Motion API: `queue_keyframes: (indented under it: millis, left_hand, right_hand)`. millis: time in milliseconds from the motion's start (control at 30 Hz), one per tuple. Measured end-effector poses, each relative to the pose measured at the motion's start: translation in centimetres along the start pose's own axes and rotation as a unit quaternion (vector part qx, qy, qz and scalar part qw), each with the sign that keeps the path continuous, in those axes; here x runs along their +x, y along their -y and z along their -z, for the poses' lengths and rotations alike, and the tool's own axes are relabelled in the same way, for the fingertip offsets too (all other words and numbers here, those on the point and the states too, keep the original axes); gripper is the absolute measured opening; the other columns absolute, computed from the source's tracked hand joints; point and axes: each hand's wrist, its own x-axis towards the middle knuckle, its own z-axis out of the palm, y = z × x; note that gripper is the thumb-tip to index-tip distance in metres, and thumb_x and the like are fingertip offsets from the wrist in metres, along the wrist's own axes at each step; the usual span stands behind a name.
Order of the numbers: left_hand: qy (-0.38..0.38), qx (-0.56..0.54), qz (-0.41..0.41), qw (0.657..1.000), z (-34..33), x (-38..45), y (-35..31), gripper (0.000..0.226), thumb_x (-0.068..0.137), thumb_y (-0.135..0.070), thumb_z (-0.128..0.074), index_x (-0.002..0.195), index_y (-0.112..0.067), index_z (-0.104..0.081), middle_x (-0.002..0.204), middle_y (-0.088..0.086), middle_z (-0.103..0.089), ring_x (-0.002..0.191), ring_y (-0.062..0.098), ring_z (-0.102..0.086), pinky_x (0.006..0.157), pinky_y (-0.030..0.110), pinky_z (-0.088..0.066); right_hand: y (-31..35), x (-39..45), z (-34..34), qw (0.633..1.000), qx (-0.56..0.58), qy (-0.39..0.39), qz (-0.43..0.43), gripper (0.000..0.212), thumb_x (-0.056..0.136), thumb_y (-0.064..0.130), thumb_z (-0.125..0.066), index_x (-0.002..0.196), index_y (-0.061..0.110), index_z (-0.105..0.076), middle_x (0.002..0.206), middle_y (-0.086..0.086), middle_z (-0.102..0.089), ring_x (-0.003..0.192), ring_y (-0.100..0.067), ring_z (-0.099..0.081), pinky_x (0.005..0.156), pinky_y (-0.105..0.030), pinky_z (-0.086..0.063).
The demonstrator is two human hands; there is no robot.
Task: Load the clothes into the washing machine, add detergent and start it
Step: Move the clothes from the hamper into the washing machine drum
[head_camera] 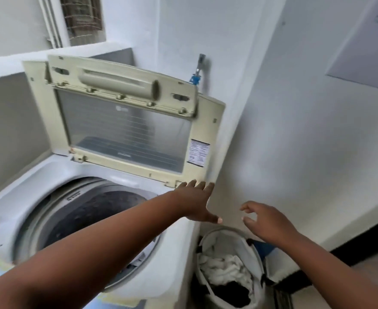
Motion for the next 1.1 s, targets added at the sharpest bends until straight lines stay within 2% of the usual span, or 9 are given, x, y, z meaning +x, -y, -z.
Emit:
queue_keyframes:
  millis: [200, 333, 533, 767, 867, 900, 933, 1000, 1100]
  left_hand:
    - [0.06, 0.007, 0.029, 0.998, -4.7, 9.4, -8.7, 0.113, 0.075, -0.08, -0.046, 0.153, -0.017, 0.007, 0.161, 0.01, 0.0, 0.148, 0.03, 0.0, 0.12, 0.044, -0.004]
    - [0.119, -0.02, 0.086, 0.989, -9.5, 14.7, -11.7, 0.11, 0.078, -0.076, -0.048, 0.153, -0.018, 0.007, 0.161, 0.01, 0.003, 0.148, 0.031, 0.002, 0.12, 0.045, -0.002]
    - [0.191, -0.086, 0.154, 0.966, -16.4, 18.7, -10.7, 0.109, 0.077, -0.077, -0.047, 0.153, -0.018, 0.003, 0.161, 0.01, 0.001, 0.148, 0.031, -0.003, 0.119, 0.044, -0.006]
    - [0.257, -0.116, 0.169, 0.945, -26.2, 24.9, -7.0, 0.105, 0.079, -0.068, -0.055, 0.153, -0.017, 0.001, 0.16, 0.015, -0.004, 0.146, 0.035, -0.007, 0.118, 0.044, -0.012]
    - [0.298, -0.108, 0.165, 0.934, -31.7, 27.5, -6.6, 0.106, 0.081, -0.066, -0.055, 0.153, -0.017, 0.005, 0.16, 0.014, 0.003, 0.147, 0.035, 0.001, 0.119, 0.045, -0.005]
    - [0.307, -0.102, 0.16, 0.933, -33.7, 28.2, -6.6, 0.107, 0.081, -0.066, -0.055, 0.153, -0.016, 0.006, 0.16, 0.014, 0.003, 0.147, 0.035, 0.001, 0.119, 0.045, -0.004]
    - [0.311, -0.096, 0.155, 0.933, -35.5, 28.8, -6.6, 0.107, 0.08, -0.065, -0.056, 0.153, -0.016, 0.005, 0.16, 0.014, 0.001, 0.147, 0.036, 0.0, 0.119, 0.045, -0.005]
    - [0.326, -0.088, 0.139, 0.931, -39.4, 30.3, -6.9, 0.107, 0.079, -0.065, -0.057, 0.153, -0.015, 0.003, 0.16, 0.014, -0.003, 0.146, 0.036, -0.005, 0.118, 0.045, -0.009]
    - [0.336, -0.083, 0.138, 0.928, -45.3, 33.1, -6.8, 0.106, 0.079, -0.064, -0.058, 0.153, -0.016, 0.002, 0.16, 0.014, -0.004, 0.145, 0.036, -0.009, 0.117, 0.045, -0.013]
  right_hand:
    - [-12.3, 1.0, -0.8, 0.997, 0.047, 0.054, -0.036, 0.031, 0.085, 0.031, -0.058, 0.116, 0.032, -0.059, 0.12, 0.008, -0.062, 0.107, -0.013, -0.058, 0.083, -0.025, -0.043]
    - [-19.4, 2.3, -3.1, 0.99, 0.06, 0.117, -0.042, 0.033, 0.085, 0.03, -0.055, 0.118, 0.031, -0.057, 0.121, 0.005, -0.063, 0.108, -0.015, -0.058, 0.075, -0.023, -0.036]
    - [-25.9, 6.4, -9.4, 0.97, 0.069, 0.221, -0.079, 0.031, 0.09, 0.028, -0.049, 0.12, 0.025, -0.054, 0.106, 0.004, -0.06, 0.101, -0.016, -0.058, 0.078, -0.025, -0.044]
    - [-31.5, 10.5, -20.1, 0.942, 0.066, 0.276, -0.177, 0.036, 0.083, 0.028, -0.052, 0.117, 0.016, -0.057, 0.111, -0.008, -0.063, 0.103, -0.026, -0.06, 0.086, -0.031, -0.049]
    - [-34.4, 12.4, -26.3, 0.924, 0.119, 0.292, -0.216, 0.027, 0.067, 0.037, -0.049, 0.091, 0.029, -0.059, 0.089, 0.001, -0.062, 0.094, -0.022, -0.062, 0.069, -0.018, -0.046]
    - [-34.8, 13.1, -28.0, 0.921, 0.133, 0.294, -0.219, 0.028, 0.067, 0.036, -0.047, 0.091, 0.03, -0.059, 0.084, 0.006, -0.059, 0.09, -0.017, -0.06, 0.062, -0.011, -0.039]
    - [-35.0, 13.9, -29.3, 0.918, 0.147, 0.292, -0.222, 0.032, 0.072, 0.033, -0.049, 0.102, 0.028, -0.06, 0.088, 0.008, -0.06, 0.088, -0.013, -0.056, 0.06, -0.011, -0.036]
    - [-35.7, 15.6, -33.2, 0.911, 0.178, 0.292, -0.232, 0.045, 0.085, 0.026, -0.053, 0.13, 0.026, -0.049, 0.116, 0.0, -0.063, 0.093, -0.012, -0.053, 0.071, -0.018, -0.04]
    - [-36.6, 18.2, -39.3, 0.904, 0.206, 0.285, -0.245, 0.055, 0.089, 0.024, -0.055, 0.141, 0.027, -0.038, 0.14, -0.006, -0.05, 0.12, -0.024, -0.052, 0.099, -0.03, -0.042]
